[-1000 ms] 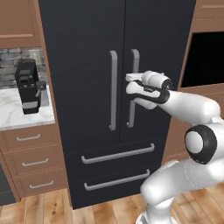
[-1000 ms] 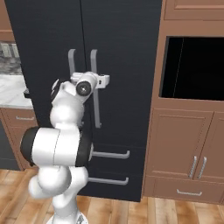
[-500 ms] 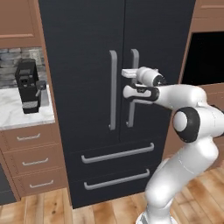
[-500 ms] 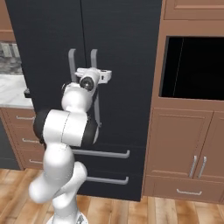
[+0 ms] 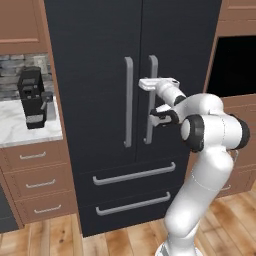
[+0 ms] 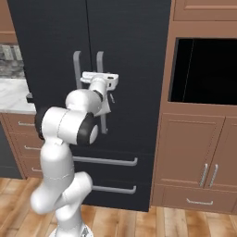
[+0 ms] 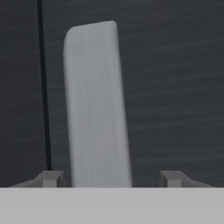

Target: Retrieve the steak from the fridge and place it on the saucepan with marinade on the stove.

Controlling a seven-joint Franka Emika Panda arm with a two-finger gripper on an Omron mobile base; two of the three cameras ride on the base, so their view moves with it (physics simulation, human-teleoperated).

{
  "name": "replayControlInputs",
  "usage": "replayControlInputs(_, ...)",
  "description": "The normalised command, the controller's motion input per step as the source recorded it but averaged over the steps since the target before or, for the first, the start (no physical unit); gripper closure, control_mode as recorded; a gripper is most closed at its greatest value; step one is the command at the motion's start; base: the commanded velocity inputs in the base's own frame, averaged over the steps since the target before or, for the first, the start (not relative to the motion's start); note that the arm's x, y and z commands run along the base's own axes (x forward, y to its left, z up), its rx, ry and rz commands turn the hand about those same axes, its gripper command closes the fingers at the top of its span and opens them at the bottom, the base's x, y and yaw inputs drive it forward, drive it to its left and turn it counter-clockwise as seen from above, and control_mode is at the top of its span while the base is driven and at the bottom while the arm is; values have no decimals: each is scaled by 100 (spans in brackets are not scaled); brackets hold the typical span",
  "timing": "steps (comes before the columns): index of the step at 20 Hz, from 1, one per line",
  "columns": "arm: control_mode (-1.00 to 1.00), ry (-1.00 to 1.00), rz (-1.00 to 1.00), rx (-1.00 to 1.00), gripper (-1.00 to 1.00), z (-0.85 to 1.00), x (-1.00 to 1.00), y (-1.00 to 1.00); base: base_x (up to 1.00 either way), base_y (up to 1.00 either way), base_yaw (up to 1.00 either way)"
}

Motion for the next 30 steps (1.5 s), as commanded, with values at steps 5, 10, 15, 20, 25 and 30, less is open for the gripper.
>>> replayControlInputs(5,-100,27,0,0,100,42,-14,-9,0,0,0)
replayControlInputs(10,-100,28,0,-3,100,53,-13,0,0,0,0)
replayControlInputs(15,-100,26,0,-4,100,52,-26,1,0,0,0)
replayControlInputs(20,-100,25,0,0,100,55,-75,-36,0,0,0)
replayControlInputs(25,-100,27,0,0,100,60,-84,-70,0,0,0)
replayControlInputs(30,-100,29,2,0,100,46,-69,-65,0,0,0)
